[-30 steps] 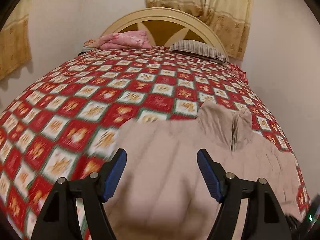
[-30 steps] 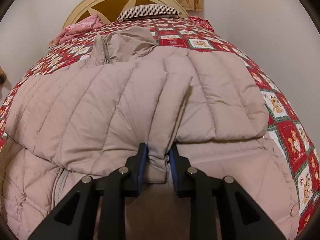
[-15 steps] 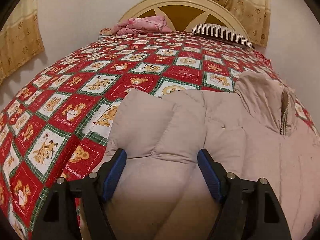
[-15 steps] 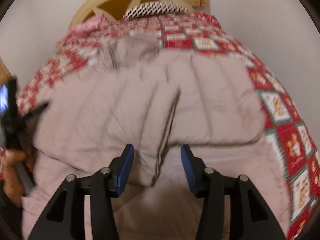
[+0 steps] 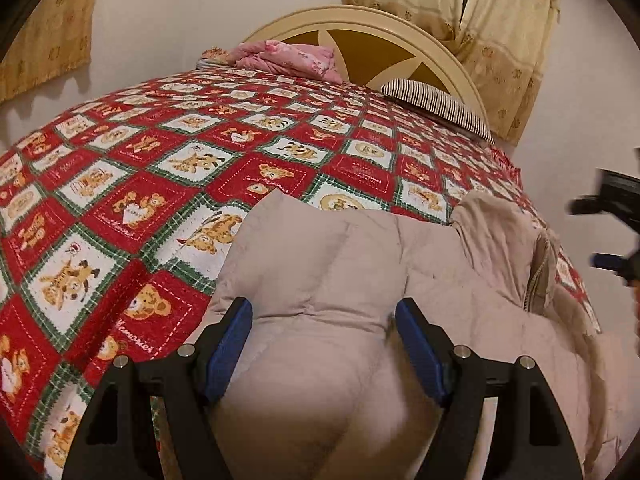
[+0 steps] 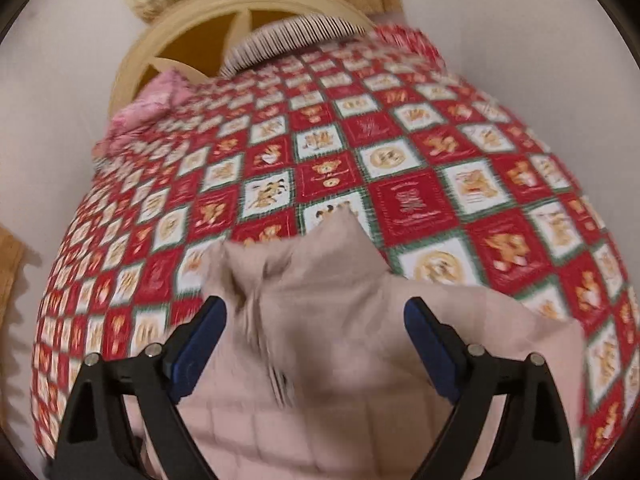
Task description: Fold large clothes
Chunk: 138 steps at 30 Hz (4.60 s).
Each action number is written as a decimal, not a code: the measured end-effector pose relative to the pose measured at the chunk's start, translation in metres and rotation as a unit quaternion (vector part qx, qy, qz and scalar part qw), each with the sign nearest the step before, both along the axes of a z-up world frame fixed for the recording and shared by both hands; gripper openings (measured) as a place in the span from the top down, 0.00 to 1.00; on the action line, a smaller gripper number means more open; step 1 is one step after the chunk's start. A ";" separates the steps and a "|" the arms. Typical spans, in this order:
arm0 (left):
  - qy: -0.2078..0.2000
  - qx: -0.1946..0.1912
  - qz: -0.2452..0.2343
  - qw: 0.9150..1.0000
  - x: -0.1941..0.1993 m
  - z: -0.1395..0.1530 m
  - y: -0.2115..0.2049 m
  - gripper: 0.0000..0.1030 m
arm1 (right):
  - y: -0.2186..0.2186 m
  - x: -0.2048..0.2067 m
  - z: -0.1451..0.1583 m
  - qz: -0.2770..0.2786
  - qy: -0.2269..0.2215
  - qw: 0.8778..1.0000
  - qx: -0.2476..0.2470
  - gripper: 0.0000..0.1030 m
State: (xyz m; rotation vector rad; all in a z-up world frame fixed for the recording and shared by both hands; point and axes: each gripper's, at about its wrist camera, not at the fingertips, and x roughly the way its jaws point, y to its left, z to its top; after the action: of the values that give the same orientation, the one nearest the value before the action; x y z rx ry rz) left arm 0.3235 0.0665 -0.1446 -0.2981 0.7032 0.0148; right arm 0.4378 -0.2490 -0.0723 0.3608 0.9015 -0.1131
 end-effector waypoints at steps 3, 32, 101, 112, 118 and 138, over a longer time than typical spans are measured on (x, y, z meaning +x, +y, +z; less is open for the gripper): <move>0.002 0.000 -0.001 1.000 0.003 -0.001 -0.001 0.27 | 0.001 0.035 -0.021 -0.021 0.049 0.999 -0.001 0.10; -0.098 -0.051 -0.035 0.993 -0.030 0.047 0.005 0.27 | -0.064 -0.095 -0.090 -0.067 -0.050 0.995 -0.054 0.78; -0.008 -0.043 -0.202 0.978 0.103 0.072 -0.166 0.91 | 0.017 -0.045 -0.092 0.123 -0.054 0.990 -0.037 0.59; 0.068 -0.070 -0.151 0.984 0.103 -0.013 -0.142 0.92 | 0.005 -0.050 -0.089 0.137 -0.085 0.986 0.037 0.44; 0.071 -0.085 -0.153 0.982 0.106 -0.016 -0.138 0.92 | -0.025 -0.100 -0.057 0.068 -0.224 0.970 0.065 0.38; 0.072 -0.121 -0.155 0.978 0.109 -0.019 -0.130 0.93 | -0.024 -0.051 -0.096 -0.040 -0.007 0.991 -0.127 0.30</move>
State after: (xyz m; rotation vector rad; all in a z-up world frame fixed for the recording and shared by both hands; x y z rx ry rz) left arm 0.4320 -0.0637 -0.1636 -0.4202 0.8920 -0.3508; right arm 0.3872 -0.2732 -0.1686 0.1599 0.8477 -0.2953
